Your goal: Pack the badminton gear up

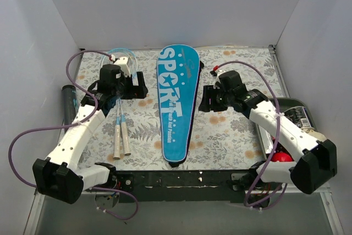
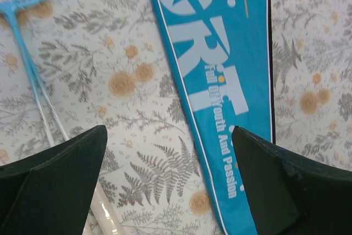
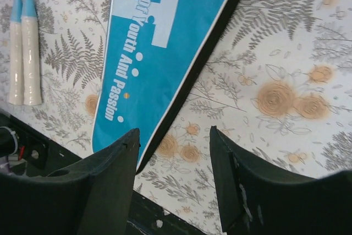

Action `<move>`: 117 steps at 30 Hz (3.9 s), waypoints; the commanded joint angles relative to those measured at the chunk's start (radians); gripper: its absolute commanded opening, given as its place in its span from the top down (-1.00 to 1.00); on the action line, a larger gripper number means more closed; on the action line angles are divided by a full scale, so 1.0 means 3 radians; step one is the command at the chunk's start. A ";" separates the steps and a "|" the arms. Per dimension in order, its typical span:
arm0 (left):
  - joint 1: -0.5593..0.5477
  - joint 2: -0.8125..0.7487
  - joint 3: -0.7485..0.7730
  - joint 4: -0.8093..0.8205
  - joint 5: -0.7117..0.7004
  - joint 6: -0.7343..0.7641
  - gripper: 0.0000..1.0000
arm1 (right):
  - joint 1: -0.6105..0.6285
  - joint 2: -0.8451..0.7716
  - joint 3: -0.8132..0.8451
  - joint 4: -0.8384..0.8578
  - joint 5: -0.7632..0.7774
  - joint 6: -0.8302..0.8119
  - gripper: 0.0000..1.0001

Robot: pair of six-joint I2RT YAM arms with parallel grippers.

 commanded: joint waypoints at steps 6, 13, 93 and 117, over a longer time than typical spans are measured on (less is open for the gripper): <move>-0.0109 -0.0460 -0.0110 -0.0103 0.0009 -0.0092 -0.95 | 0.0746 0.0992 0.0666 0.0618 -0.0521 0.0057 -0.21; -0.0104 -0.0659 0.0422 -0.0501 -0.0579 -0.0286 -0.94 | 0.1100 0.1796 0.1337 0.0672 -0.0029 0.0449 -0.22; 0.0428 0.1585 -0.0519 0.0664 -0.0610 -0.0066 1.00 | 0.1110 -0.0893 -0.0999 0.0719 0.0856 0.0772 -0.19; -0.0635 0.1078 0.0826 0.0045 -0.0401 -0.0414 1.00 | 0.1110 -0.1077 -0.0218 -0.0415 0.1887 0.0706 -0.22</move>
